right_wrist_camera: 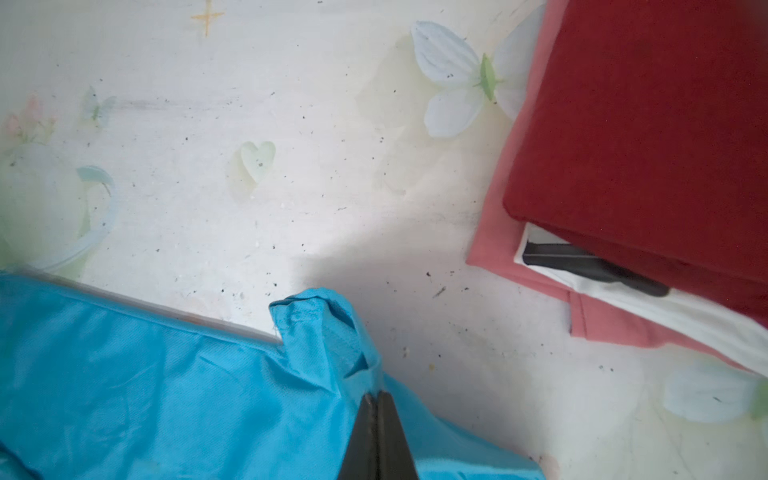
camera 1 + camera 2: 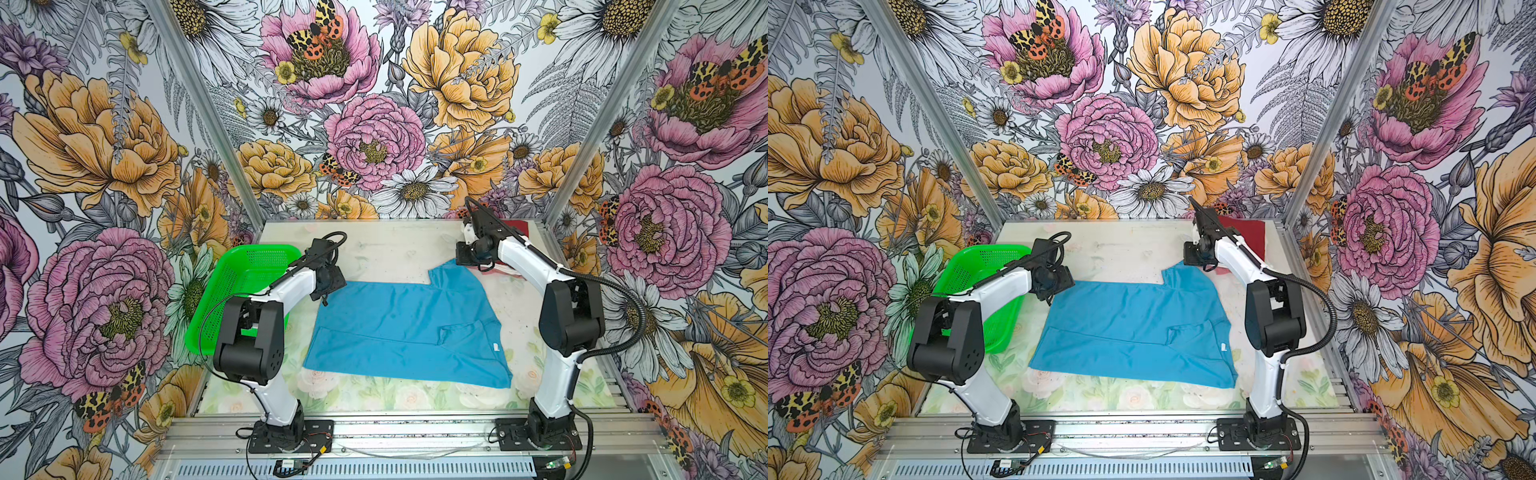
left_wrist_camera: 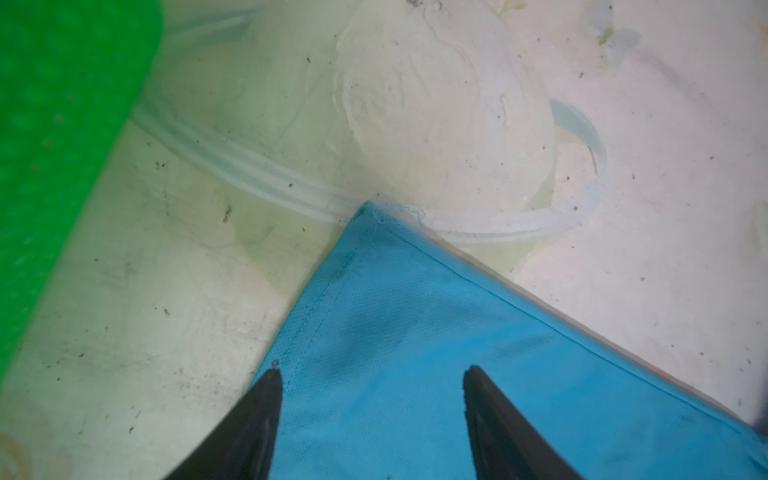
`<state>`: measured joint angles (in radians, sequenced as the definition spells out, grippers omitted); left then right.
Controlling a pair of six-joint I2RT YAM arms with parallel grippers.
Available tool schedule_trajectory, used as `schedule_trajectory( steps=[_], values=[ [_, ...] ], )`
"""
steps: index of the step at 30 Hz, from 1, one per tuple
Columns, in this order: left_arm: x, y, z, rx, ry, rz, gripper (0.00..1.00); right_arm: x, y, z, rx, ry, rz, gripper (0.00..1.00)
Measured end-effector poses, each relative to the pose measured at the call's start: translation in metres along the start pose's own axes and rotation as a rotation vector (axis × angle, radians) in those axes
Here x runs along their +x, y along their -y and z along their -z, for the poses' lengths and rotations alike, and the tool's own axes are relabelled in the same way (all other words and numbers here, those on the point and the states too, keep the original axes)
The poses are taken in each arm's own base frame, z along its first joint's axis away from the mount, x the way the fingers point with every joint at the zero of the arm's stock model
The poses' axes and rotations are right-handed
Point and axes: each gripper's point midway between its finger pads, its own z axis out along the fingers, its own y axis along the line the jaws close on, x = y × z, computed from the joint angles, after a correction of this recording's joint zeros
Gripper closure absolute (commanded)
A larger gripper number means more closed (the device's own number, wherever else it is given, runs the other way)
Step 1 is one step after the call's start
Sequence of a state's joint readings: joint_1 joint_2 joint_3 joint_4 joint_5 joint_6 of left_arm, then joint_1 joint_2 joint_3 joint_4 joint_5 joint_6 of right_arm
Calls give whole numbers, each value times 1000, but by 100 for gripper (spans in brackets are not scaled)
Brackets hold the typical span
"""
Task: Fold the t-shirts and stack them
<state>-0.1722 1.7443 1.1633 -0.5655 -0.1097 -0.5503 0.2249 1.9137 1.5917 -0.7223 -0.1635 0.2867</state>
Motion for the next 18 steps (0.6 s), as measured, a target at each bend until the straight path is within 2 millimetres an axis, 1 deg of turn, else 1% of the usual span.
schedule_trajectory(
  steps=[3, 6, 12, 15, 18],
  values=[
    [-5, -1, -12, -30, 0, -2, 56, 6, -3, 15, -13, 18, 3, 100],
    [-7, -4, -24, -54, -6, 2, 59, 11, -4, 21, -22, 24, 5, 100],
    [-8, -9, -50, -90, -28, 7, 60, 20, -3, 16, -27, 7, 0, 100],
    [-13, -7, -54, -91, -18, 7, 63, 24, -4, 13, -30, 0, 3, 100],
    [-19, -2, -57, -80, -2, 8, 65, 27, -4, 10, -30, -1, 4, 100]
  ],
)
